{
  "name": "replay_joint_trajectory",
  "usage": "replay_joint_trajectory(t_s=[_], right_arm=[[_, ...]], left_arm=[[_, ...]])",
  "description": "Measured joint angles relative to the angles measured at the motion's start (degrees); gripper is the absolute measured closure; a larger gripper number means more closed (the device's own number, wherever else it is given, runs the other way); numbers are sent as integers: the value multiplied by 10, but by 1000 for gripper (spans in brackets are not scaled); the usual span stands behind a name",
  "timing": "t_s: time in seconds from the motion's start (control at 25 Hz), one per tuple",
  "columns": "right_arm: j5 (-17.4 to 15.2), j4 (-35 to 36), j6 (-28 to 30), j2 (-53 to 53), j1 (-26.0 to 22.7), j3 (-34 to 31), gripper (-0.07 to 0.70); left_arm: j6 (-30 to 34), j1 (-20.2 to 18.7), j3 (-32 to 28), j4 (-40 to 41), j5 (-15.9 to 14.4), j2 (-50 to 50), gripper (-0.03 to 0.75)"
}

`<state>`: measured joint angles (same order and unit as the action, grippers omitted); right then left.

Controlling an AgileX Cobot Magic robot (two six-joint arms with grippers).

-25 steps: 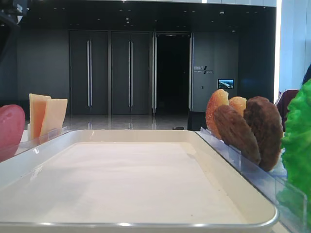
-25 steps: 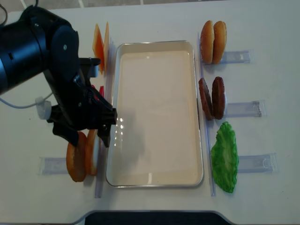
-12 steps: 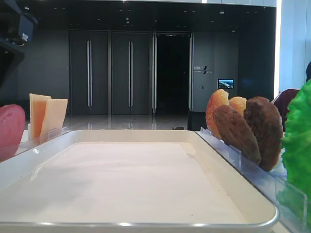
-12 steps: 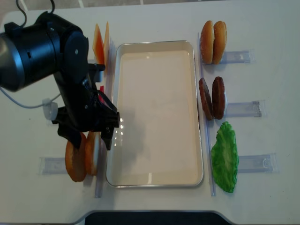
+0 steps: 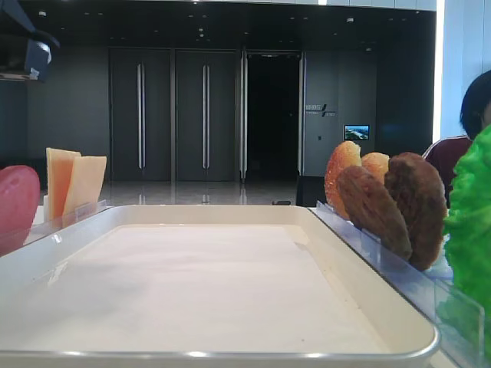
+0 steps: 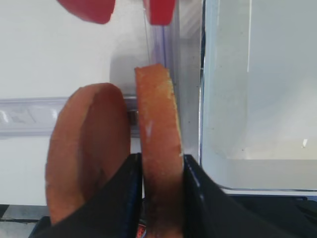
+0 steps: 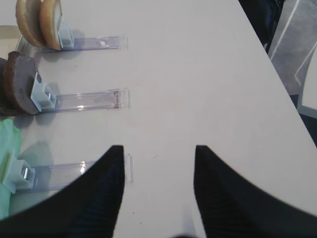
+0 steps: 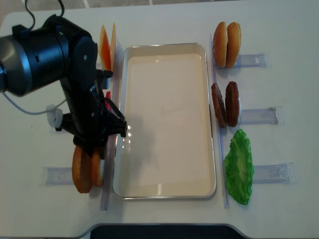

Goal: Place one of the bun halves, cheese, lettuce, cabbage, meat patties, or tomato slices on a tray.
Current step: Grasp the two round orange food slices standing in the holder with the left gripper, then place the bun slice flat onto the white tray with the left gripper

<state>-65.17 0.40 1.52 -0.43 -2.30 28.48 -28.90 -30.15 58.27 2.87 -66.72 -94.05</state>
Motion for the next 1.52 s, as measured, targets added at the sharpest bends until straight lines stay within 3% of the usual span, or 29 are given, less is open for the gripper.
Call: replay_joint_trajectory(t_s=[0.32,0.48,0.68,0.84,1.04,1.24,1.4,1.52], right_arm=[[0,0,0,0,0,0,286],[0,0,0,0,0,0,286],[0,0,0,0,0,0,286],[0,0,0,0,0,0,286],[0,0,0,0,0,0,286],[0,0,0,0,0,0,286],[0,0,0,0,0,0,286],[0,0,0,0,0,0,286]], left_arm=[[21,0,0,-6,-16,5,567],[40,0,0,-33,-17,58,568],[76,0,-5,-106,14,164,570],[124,0,-53,-167,75,239,570],[277,5,-142,-318,165,277,570],[466,43,-212,-486,210,274,570],[614,73,-224,-584,230,252,571],[686,82,-225,-632,248,217,571]])
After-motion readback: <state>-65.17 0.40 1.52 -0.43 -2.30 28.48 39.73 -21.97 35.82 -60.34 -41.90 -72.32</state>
